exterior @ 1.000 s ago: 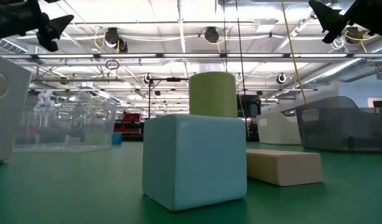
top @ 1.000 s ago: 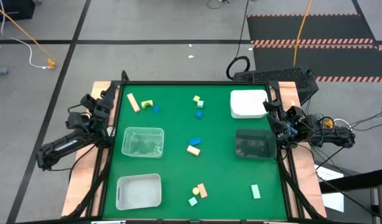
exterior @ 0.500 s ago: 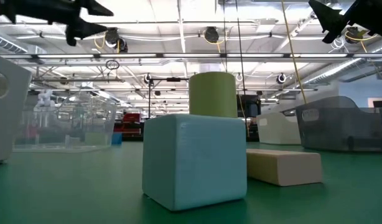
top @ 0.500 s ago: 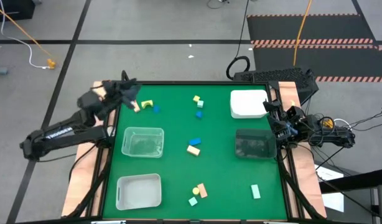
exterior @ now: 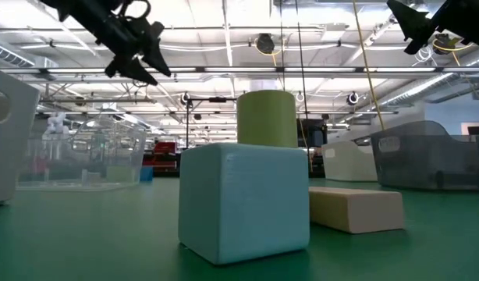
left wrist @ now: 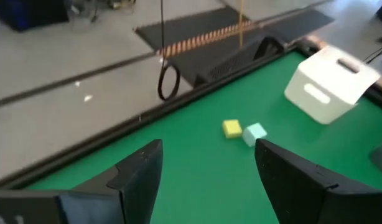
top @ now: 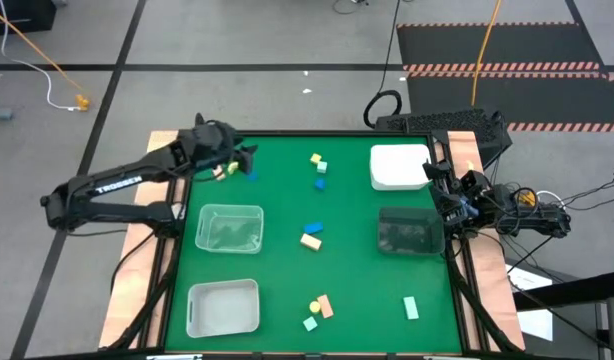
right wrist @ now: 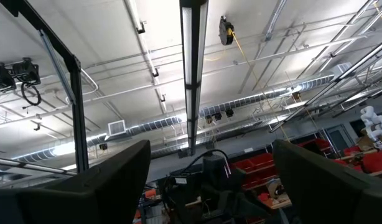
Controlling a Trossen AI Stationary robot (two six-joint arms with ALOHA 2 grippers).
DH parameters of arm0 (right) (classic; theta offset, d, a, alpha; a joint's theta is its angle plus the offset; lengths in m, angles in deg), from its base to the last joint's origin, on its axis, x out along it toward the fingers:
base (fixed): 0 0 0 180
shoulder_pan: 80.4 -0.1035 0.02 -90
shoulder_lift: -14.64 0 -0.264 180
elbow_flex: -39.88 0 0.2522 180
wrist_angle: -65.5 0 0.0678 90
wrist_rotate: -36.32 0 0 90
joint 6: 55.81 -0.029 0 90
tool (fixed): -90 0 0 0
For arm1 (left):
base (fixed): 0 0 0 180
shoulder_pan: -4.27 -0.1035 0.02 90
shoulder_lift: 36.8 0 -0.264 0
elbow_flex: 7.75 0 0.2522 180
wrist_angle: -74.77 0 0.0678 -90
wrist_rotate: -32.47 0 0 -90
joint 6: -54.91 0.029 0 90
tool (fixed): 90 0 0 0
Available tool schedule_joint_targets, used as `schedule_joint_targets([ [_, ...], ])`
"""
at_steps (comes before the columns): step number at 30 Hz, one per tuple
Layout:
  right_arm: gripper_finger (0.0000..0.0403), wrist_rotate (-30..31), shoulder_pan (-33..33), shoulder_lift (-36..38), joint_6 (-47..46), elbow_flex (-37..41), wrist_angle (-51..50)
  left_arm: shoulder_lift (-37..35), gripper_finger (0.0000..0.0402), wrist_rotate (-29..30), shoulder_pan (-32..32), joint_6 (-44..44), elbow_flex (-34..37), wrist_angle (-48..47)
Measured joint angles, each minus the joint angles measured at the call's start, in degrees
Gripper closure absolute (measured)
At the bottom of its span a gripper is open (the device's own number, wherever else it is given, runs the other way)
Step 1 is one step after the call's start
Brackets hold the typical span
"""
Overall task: Sort & place blocks by color
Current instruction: Put the green block into the transparent bin
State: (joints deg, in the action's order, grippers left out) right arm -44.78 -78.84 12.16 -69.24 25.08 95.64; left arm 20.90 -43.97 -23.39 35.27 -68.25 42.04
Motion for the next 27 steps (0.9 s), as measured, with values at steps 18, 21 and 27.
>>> schedule_joint_targets([
  [18,0.0071,0.02,0.0,0.0,-0.01,0.0,0.0,17.88,0.0147,-1.61,-4.0,-8.36,-2.45,-11.33],
  [21,0.0071,0.0,0.0,0.0,-0.02,-0.02,0.0,20.33,0.0147,-4.06,-4.22,-6.7,-2.45,-11.18],
  [27,0.0071,0.0,0.0,-0.01,-0.01,-0.01,0.02,22.68,0.0147,-4.49,-5.7,-5.37,-2.45,-13.55],
])
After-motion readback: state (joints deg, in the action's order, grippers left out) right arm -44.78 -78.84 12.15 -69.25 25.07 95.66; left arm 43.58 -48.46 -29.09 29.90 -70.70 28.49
